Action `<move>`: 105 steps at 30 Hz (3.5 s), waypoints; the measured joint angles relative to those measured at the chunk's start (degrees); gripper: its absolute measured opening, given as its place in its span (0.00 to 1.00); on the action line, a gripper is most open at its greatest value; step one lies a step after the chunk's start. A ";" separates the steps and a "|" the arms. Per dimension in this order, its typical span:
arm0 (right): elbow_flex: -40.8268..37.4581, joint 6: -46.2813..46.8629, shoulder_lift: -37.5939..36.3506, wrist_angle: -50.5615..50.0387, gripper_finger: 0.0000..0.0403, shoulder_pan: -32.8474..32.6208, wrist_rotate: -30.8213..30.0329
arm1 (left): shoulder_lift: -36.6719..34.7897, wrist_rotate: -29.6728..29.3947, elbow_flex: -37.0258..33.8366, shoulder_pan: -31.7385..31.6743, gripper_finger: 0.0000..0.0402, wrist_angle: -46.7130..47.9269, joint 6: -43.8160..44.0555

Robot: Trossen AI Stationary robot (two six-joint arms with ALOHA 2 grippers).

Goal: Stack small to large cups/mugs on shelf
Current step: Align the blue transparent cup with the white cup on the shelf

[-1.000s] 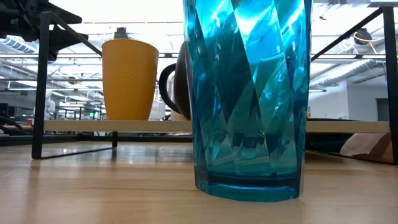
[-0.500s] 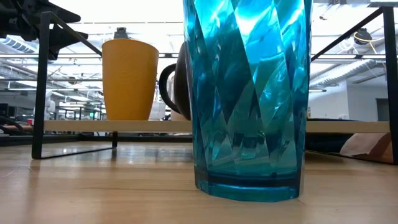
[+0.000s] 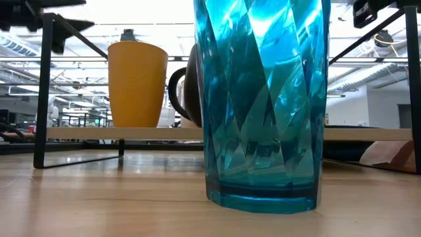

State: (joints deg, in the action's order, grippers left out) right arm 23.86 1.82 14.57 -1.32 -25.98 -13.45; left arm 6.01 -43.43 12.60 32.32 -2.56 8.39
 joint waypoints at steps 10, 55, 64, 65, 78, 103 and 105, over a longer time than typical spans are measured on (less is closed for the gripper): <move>-7.39 -6.01 4.13 15.98 0.29 0.00 0.02 | 25.77 7.52 8.12 -0.80 0.59 -22.17 -14.94; -7.39 -8.74 4.61 11.36 0.29 0.01 0.09 | 98.19 47.62 75.40 -10.05 0.59 28.43 16.96; -7.39 -8.74 4.61 11.29 0.29 0.00 0.24 | 99.38 46.50 75.34 -10.01 0.59 35.70 19.36; -7.37 -8.74 4.61 11.29 0.29 0.00 0.26 | 99.55 46.46 75.34 -10.01 0.59 35.39 19.38; -7.37 -8.89 4.63 11.27 0.29 0.00 0.31 | 101.48 49.92 75.39 -11.30 0.59 35.14 23.10; -7.37 -9.28 4.61 11.21 0.29 0.00 0.35 | 103.15 56.37 75.37 -12.55 0.39 32.44 19.20; -7.37 -10.06 4.61 11.21 0.29 0.00 0.35 | 103.15 56.30 75.37 -12.63 0.32 32.22 19.15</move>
State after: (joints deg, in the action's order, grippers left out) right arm 16.49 -8.24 19.18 9.89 -25.98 -13.10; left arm 109.16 12.87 87.96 19.68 29.66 27.54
